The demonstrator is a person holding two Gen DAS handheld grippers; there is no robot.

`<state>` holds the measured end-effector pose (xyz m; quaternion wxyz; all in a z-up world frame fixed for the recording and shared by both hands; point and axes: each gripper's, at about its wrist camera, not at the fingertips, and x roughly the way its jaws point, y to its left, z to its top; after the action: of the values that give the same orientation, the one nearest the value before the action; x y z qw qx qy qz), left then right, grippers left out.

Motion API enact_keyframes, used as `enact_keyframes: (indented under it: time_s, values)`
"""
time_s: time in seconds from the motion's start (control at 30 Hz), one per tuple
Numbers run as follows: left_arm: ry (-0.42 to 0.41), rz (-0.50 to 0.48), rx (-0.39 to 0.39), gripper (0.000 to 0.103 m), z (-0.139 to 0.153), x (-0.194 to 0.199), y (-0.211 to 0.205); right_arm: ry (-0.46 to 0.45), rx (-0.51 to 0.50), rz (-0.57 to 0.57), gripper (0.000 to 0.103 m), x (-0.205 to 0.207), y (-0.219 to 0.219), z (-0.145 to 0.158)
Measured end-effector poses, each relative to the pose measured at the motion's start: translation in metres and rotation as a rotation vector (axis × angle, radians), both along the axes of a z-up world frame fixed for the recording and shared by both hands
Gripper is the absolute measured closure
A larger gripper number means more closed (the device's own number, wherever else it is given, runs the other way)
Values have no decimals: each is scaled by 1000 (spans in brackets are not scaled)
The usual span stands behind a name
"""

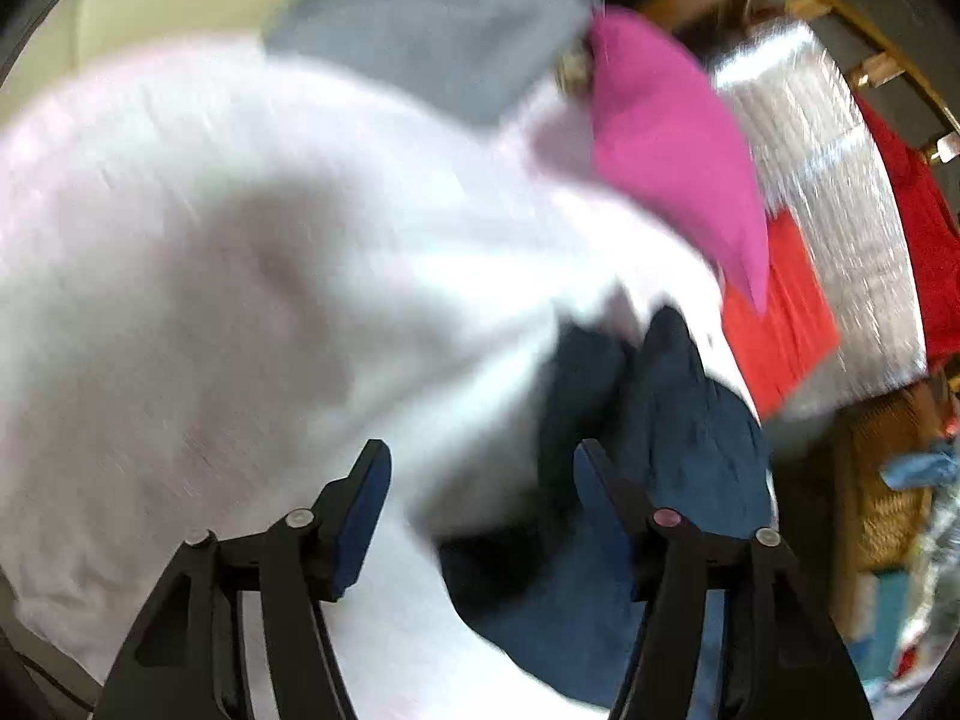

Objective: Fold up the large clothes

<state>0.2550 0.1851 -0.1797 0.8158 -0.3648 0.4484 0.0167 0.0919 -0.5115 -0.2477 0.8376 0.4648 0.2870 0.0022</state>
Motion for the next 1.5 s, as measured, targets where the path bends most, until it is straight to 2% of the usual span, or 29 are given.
enact_keyframes:
  time_s: [0.07, 0.13, 0.23, 0.33, 0.43, 0.53, 0.6, 0.67, 0.7, 0.8, 0.83, 0.9, 0.93, 0.97, 1.0, 1.1, 1.2, 1.23, 1.27, 1.33, 1.4, 1.5]
  values:
    - [-42, -17, 14, 31, 3, 5, -4, 1, 23, -22, 25, 16, -9, -3]
    - [-41, -88, -14, 31, -5, 15, -16, 19, 53, -16, 25, 36, -16, -13]
    - [-10, -194, -64, 30, -20, 44, -44, 63, 82, 1, 25, 66, -16, -29]
    - [42, -242, -90, 27, -39, 63, -64, 87, 79, 31, 25, 85, -11, -37]
    - [78, -287, -145, 24, -54, 74, -76, 74, 41, 65, 26, 98, 4, -32]
    - [48, -297, -144, 24, -53, 79, -84, 118, -82, 116, 38, 115, 28, -23]
    - [19, -343, -187, 28, -50, 81, -95, 119, -144, 121, 46, 118, 38, -14]
    - [-13, -345, -98, 41, -39, 80, -105, 82, -193, 119, 57, 117, 45, 2]
    - [-29, -355, -73, 48, -35, 80, -109, 55, -218, 119, 59, 115, 49, 11]
    - [-83, -369, -57, 50, -21, 78, -116, -15, -282, 102, 59, 107, 59, 28]
    - [-90, -376, -34, 50, -19, 78, -119, -5, -295, 98, 59, 106, 60, 24]
    - [-50, -362, -8, 47, -25, 81, -120, 75, -310, 87, 59, 113, 59, 7]
    - [-13, -350, -14, 37, -33, 83, -118, 130, -285, 80, 55, 115, 55, -8]
    - [26, -341, -29, 33, -40, 86, -115, 137, -254, 75, 49, 114, 52, -13]
    - [50, -330, -45, 29, -44, 87, -112, 133, -214, 65, 47, 110, 50, -15]
    - [59, -308, -69, 30, -39, 82, -107, 119, -172, 49, 38, 97, 46, -5]
    - [-16, -250, -9, 30, -14, 67, -101, 93, -209, 22, 34, 74, 42, 14]
    - [-46, -231, 22, 29, -6, 60, -98, 66, -217, 7, 30, 58, 41, 21]
    - [-81, -218, 63, 29, 5, 50, -98, 51, -216, -3, 27, 52, 40, 26]
    - [-124, -211, 118, 27, 17, 31, -95, 15, -193, -15, 26, 21, 38, 34]
    - [-138, -215, 117, 25, 22, 12, -99, -11, -162, 2, 26, 5, 43, 40]
    - [-132, -235, 53, 24, 16, -17, -109, -33, -91, 53, 19, -11, 58, 38]
